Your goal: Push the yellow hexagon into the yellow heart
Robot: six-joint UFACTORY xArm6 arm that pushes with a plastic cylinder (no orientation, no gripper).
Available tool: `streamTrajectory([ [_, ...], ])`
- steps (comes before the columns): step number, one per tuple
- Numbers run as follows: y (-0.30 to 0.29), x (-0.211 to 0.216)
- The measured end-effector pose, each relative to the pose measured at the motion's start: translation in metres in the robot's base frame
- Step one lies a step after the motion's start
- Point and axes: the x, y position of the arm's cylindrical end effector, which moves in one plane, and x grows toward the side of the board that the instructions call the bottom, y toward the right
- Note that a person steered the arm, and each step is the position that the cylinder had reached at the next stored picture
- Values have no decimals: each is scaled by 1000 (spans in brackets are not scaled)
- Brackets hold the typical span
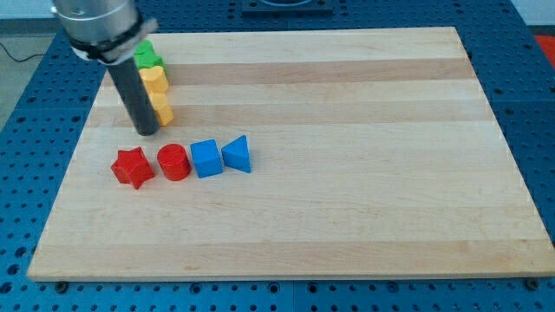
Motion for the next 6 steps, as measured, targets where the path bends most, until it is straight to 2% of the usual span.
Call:
streamTrajectory([
  [1,-24,-15],
  [2,-17,12],
  [3,16,32],
  [4,39,9],
  [5,37,-18],
  [6,23,-27],
])
